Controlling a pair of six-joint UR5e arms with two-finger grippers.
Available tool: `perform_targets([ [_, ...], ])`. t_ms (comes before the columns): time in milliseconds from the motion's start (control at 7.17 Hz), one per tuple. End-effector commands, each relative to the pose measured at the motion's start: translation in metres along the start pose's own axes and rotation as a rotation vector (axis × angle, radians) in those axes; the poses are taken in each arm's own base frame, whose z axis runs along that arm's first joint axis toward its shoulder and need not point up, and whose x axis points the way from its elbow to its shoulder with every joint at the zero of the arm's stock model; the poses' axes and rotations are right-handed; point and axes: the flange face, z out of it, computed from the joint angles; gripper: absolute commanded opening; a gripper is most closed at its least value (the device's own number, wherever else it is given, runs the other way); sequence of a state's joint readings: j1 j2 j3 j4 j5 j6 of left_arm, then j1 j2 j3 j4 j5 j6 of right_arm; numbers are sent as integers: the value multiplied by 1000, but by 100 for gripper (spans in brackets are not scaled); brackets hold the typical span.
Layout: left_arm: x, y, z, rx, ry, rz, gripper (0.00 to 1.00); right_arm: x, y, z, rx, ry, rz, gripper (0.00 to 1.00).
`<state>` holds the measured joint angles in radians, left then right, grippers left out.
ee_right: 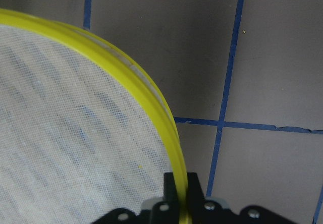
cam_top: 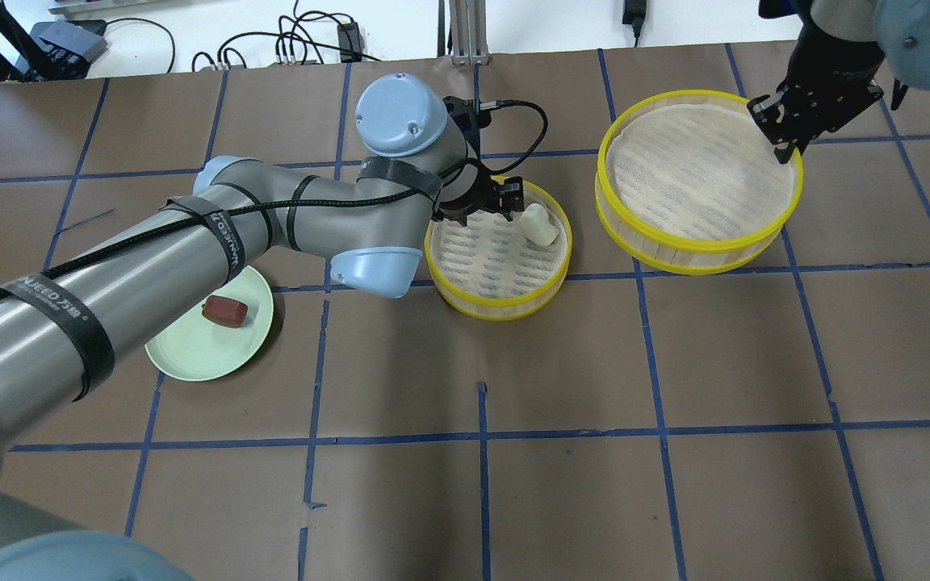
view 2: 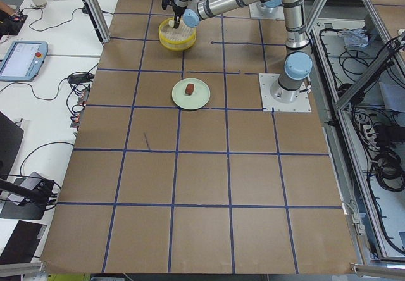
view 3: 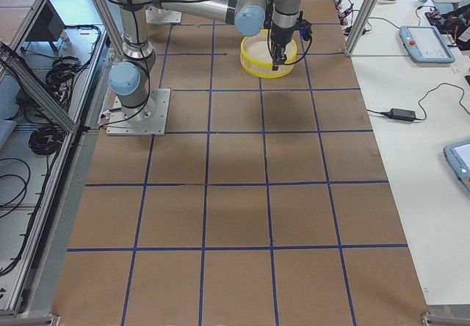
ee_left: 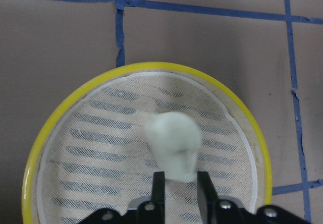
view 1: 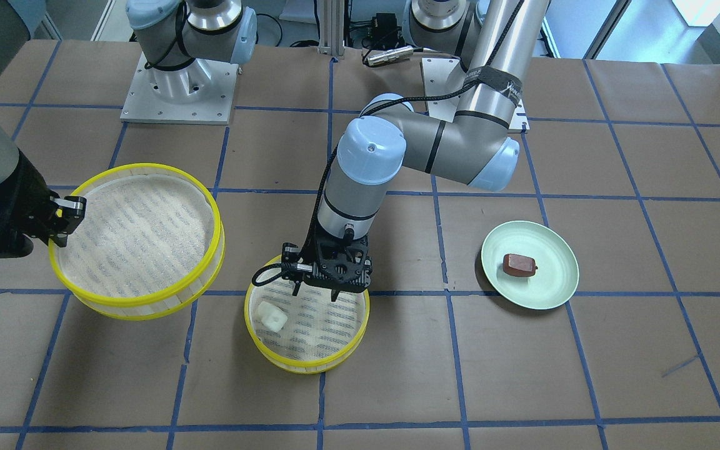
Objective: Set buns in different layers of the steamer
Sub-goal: 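Lift the white bun with the left gripper and place it in the bottom tier, then restack the top tier with the right gripper while the left returns to the plate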
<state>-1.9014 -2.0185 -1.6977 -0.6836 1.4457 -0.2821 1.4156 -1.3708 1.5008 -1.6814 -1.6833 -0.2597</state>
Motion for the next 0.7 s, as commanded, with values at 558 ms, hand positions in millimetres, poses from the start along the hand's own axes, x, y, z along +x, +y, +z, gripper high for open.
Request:
perform_targets([
  [558, -295, 32, -92, -318, -174, 262, 100, -189, -41, 56, 55, -32, 273, 9],
])
